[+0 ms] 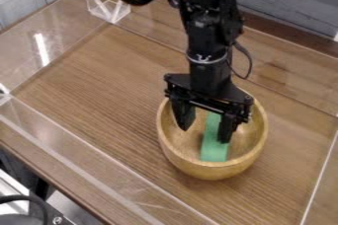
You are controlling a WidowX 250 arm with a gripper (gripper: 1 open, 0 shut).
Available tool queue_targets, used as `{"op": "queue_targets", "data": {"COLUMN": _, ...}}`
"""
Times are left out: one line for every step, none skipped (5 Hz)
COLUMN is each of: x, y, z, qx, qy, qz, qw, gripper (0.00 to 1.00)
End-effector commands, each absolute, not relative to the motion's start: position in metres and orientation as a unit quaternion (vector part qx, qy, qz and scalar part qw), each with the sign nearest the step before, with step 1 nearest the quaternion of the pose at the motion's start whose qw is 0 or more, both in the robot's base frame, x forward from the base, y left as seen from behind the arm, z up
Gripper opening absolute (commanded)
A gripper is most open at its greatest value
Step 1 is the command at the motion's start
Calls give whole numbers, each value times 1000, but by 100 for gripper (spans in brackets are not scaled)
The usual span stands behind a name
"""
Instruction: Remove the green block from inside the brown bowl and put it on the table
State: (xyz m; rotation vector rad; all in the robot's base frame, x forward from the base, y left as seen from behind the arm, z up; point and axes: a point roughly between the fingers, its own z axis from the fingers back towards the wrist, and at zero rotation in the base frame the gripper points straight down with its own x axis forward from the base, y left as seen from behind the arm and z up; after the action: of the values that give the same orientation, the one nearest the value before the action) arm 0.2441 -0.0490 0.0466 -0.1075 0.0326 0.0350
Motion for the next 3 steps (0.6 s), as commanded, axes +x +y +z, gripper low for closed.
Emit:
{"op": "queue_targets", "data": {"x": 250, "y": -54, "z": 49, "qx": -60, "qy": 0, "qz": 10, "qw": 998, "gripper": 100}}
{"op": "queue_targets", "data": {"x": 250, "y": -54, "z": 45, "qx": -63, "qy": -1, "qz": 9, "qw": 998, "gripper": 100}}
{"op": "queue_targets", "data": {"x": 251, "y": -55, "z": 41, "qx": -65, "qy": -2, "qz": 10, "qw": 998, "gripper": 100}}
